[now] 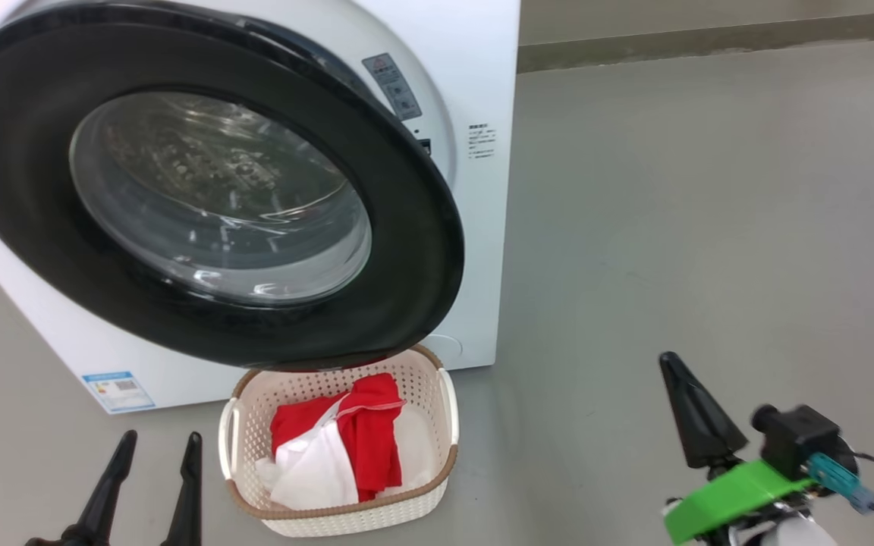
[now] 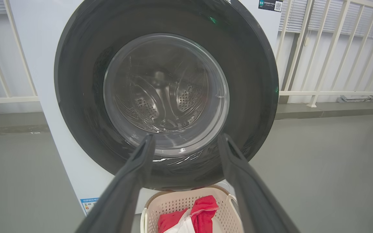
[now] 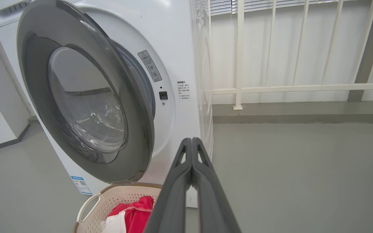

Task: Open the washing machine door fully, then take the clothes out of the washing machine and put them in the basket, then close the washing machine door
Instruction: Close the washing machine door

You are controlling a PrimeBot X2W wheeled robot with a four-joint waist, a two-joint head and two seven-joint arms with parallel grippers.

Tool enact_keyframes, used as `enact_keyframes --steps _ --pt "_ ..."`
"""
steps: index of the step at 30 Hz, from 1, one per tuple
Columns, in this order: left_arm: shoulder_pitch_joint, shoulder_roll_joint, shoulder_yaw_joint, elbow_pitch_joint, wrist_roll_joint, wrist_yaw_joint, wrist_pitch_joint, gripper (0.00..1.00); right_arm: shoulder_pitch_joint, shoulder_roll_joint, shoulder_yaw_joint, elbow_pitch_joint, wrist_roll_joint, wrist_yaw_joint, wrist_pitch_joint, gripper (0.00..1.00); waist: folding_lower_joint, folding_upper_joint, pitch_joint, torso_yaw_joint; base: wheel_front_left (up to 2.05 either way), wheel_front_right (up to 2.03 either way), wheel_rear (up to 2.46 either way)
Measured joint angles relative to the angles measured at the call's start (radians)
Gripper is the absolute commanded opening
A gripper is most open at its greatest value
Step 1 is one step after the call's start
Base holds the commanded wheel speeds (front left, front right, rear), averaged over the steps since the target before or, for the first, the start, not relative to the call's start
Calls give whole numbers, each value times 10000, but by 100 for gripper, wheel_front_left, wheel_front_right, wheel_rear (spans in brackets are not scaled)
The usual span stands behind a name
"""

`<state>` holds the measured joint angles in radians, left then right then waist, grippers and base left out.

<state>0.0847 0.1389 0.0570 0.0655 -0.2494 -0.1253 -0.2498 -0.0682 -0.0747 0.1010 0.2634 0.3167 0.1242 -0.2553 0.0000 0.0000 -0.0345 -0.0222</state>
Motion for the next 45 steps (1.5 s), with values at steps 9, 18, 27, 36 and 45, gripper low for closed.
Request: enact_keyframes --steps 9,18,27,36,45 --pt "-13 12 -318 -46 123 0 0 100 -1956 -186 1768 1937 497 0 0 0 0 0 145 532 0 0 0" --pt "-109 6 -654 -155 125 0 0 100 -4325 -186 3649 3335 1068 0 0 0 0 0 496 1177 0 0 0" --pt "-500 -123 -934 -130 111 0 0 100 -6087 -305 4535 4602 1707 0 0 0 0 0 873 2006 0 0 0" --pt "-704 -272 -882 -280 -347 0 0 100 -7035 -706 3687 5074 1684 0 0 0 0 1 1444 2583 0 0 0" --pt "-1359 -311 -922 -489 -458 0 0 100 -8216 -989 3591 5356 1450 77 -2 0 0 0 2352 2818 0 0 0"
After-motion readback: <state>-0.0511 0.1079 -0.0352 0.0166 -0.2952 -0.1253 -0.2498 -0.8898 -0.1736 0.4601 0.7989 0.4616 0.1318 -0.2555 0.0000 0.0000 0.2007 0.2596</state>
